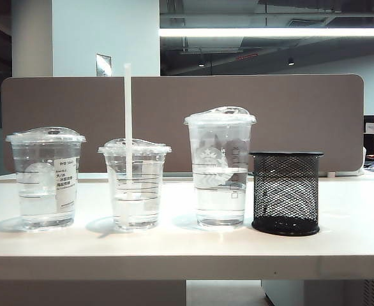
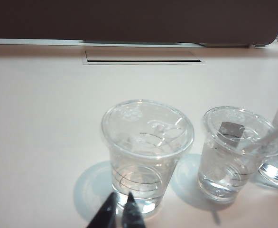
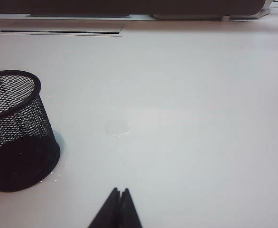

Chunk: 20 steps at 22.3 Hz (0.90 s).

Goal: Pick up the straw and insert it into the small coffee cup.

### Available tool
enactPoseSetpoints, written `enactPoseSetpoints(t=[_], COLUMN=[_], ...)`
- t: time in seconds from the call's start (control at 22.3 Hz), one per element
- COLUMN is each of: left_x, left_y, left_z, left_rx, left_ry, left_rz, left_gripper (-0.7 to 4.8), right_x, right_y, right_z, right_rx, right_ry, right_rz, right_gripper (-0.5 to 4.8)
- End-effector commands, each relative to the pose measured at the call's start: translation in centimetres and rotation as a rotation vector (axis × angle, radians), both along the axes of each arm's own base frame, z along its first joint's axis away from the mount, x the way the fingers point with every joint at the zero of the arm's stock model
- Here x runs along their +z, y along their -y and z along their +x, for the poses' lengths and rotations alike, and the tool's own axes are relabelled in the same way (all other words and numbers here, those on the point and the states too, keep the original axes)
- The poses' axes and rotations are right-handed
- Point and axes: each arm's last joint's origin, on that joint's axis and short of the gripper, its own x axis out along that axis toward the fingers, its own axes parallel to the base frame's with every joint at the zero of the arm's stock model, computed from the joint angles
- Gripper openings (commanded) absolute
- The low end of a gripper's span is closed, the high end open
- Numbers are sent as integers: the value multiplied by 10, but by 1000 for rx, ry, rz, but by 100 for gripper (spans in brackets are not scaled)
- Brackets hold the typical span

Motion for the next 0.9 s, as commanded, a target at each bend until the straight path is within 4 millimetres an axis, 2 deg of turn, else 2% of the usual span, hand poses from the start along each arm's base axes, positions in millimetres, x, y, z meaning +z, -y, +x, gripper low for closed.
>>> enactPoseSetpoints(t=[0.04, 0.4, 0.63, 0.76, 0.9], left_x=[2, 2, 1, -5, -14], left_y=[0, 0, -2, -5, -5], left_z=[0, 0, -8, -12, -10], left_rx=[1, 1, 39, 120, 133], left_ry=[15, 15, 77, 114, 73], left_rz=[0, 0, 27, 31, 53], left_gripper=[22, 22, 22, 22, 22], right_x=[-1, -1, -1, -1, -1], right_y=[0, 0, 0, 0, 0], right_z=[0, 0, 0, 0, 0], right_rx=[-6, -6, -6, -5, -5], right_ry=[7, 7, 7, 7, 7], right_rz=[3, 3, 3, 3, 3], right_gripper=[1, 0, 1, 1, 1])
